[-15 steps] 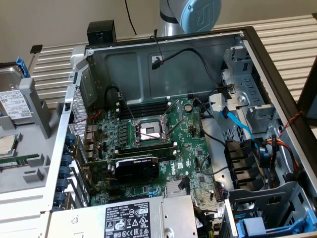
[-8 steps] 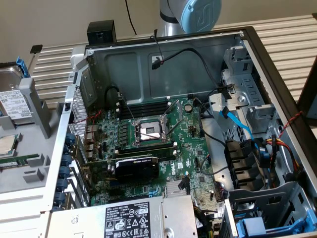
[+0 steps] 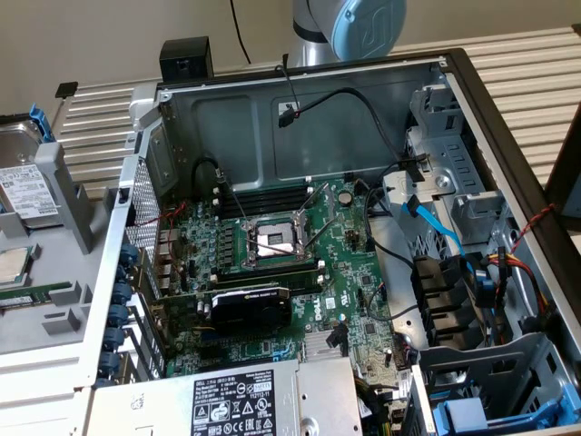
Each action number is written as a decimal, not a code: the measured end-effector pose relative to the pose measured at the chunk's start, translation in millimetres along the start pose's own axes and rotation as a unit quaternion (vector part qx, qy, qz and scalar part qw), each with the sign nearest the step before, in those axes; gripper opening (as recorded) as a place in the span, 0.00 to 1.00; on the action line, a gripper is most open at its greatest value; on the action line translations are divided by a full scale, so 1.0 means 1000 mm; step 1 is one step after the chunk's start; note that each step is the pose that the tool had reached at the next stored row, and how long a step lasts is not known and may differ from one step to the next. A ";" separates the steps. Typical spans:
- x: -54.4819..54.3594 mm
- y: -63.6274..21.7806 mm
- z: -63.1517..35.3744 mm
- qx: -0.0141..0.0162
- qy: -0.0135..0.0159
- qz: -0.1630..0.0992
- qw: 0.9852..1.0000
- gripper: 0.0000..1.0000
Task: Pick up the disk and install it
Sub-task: 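Pick up the disk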
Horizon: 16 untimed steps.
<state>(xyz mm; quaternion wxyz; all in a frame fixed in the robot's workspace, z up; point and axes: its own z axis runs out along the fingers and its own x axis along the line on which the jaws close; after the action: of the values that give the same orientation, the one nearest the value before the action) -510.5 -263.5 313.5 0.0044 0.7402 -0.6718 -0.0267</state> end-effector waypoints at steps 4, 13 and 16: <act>0.001 -0.0003 0.0072 -0.001 -0.002 0.000 1.000 0.62; 0.001 -0.0008 0.0181 -0.007 -0.008 -0.001 1.000 0.62; 0.001 -0.0010 0.0225 -0.007 -0.009 -0.002 1.000 0.62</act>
<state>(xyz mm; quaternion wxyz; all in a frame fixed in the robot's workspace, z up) -510.4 -264.0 290.9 0.0036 0.7409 -0.6705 -0.0380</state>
